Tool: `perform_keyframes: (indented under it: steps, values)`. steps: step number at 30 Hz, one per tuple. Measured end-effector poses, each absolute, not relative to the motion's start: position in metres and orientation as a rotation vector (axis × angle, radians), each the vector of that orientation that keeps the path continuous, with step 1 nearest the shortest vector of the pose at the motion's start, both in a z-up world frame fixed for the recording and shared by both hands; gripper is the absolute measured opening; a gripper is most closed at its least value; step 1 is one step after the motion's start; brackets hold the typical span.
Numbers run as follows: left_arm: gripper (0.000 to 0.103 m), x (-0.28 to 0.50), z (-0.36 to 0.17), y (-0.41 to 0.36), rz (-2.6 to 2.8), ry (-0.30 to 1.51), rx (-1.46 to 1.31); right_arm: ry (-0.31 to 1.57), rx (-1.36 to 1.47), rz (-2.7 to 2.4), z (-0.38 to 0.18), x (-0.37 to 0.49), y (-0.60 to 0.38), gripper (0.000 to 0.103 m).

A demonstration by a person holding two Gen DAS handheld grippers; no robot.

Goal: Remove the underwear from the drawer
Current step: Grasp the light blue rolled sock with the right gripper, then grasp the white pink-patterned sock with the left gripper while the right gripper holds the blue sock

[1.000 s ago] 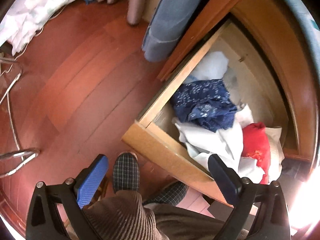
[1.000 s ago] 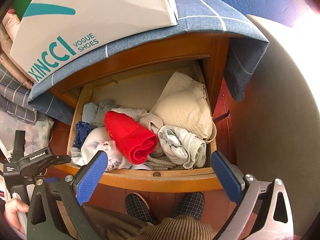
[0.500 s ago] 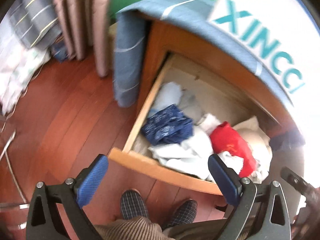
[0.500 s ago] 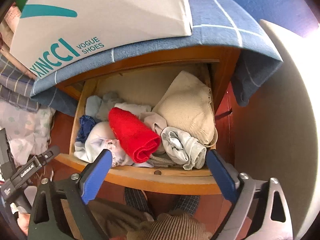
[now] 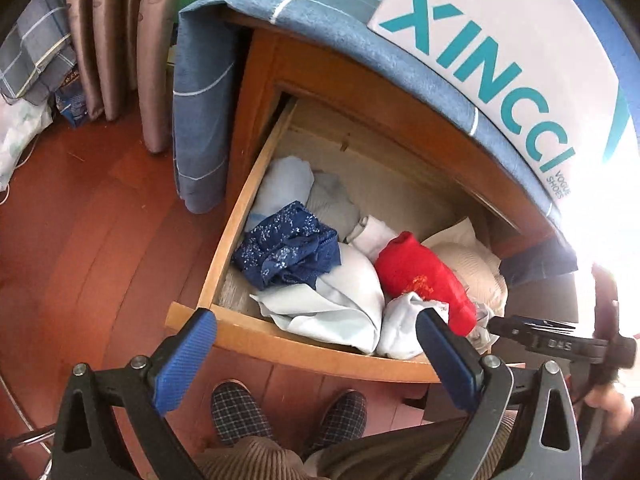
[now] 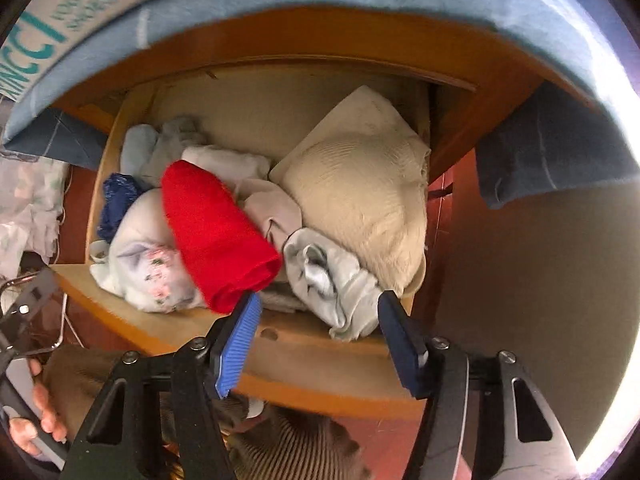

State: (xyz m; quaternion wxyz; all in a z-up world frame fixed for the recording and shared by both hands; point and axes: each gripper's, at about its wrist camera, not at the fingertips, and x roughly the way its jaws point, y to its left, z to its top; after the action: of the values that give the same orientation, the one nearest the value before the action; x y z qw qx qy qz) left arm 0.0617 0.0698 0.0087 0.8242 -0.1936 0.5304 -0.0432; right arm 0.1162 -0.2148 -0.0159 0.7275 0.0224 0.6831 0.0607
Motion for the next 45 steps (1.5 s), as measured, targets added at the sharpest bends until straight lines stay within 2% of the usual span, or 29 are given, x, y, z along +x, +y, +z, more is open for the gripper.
perform_keyframes:
  steps: [15, 25, 30, 35, 45]
  values:
    - [0.101, 0.063, 0.007, 0.064, -0.124, 1.127, -0.392, 1.672, -0.149, 0.228, -0.069, 0.124, -0.191, 0.062]
    - [0.102, 0.063, 0.008, 0.060, -0.131, 1.133, -0.357, 1.701, -0.145, 0.189, -0.097, 0.139, -0.187, 0.062]
    - [0.102, 0.065, 0.014, 0.053, -0.157, 1.129, -0.302, 1.679, -0.164, 0.168, -0.099, 0.137, -0.182, 0.040]
    - [0.101, 0.071, 0.019, 0.045, -0.185, 1.147, -0.271, 1.611, -0.092, 0.146, -0.080, 0.126, -0.197, 0.035]
    - [0.102, 0.088, 0.029, 0.023, -0.285, 1.215, -0.312, 1.407, 0.155, 0.064, -0.013, 0.088, -0.225, 0.034]
